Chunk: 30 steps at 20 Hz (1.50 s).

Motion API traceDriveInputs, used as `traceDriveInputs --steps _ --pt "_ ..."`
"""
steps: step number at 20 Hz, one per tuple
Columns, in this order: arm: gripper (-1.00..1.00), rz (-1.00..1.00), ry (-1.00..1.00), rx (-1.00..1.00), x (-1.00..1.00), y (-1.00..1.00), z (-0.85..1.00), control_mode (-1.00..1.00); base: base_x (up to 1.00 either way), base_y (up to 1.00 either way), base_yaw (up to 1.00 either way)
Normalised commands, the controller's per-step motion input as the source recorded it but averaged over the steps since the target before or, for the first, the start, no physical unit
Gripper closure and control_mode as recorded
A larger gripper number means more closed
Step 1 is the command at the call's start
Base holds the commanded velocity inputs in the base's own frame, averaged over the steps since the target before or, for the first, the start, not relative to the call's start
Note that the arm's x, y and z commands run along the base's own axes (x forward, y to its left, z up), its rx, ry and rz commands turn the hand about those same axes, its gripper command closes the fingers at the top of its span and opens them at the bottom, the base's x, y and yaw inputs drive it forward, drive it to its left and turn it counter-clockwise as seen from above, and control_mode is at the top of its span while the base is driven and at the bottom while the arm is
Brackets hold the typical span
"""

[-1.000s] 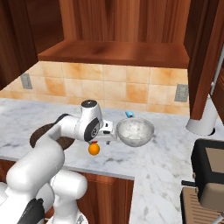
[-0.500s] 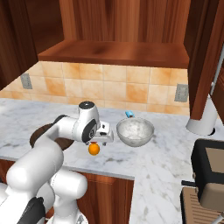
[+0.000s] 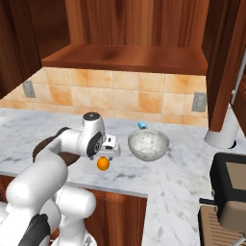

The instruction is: Pick both bowls and place them on the counter. Then place the tomato in one bowl and place the orange in the other bowl.

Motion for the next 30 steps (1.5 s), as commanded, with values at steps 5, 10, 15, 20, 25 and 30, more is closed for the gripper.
traceDriveInputs --steps 5,10,15,20,25,30 --pt "-1.00 0.00 0.00 0.00 0.26 0.00 -0.10 -1.00 0.00 0.00 0.00" --pt "-1.00 0.00 0.00 0.00 0.08 0.01 -0.09 -1.00 0.00 0.00 0.00" --pt "-1.00 0.00 0.00 0.01 -0.06 0.04 -0.08 -1.00 0.00 0.00 0.00" --pt "-1.00 0.00 0.00 0.00 0.00 0.05 -0.19 -1.00 0.00 0.00 0.00" --pt "-1.00 0.00 0.00 0.00 0.00 0.06 -0.23 -1.00 0.00 0.00 0.00" --pt "-1.00 0.00 0.00 0.00 0.05 0.00 -0.25 -1.00 0.00 0.00 0.00"
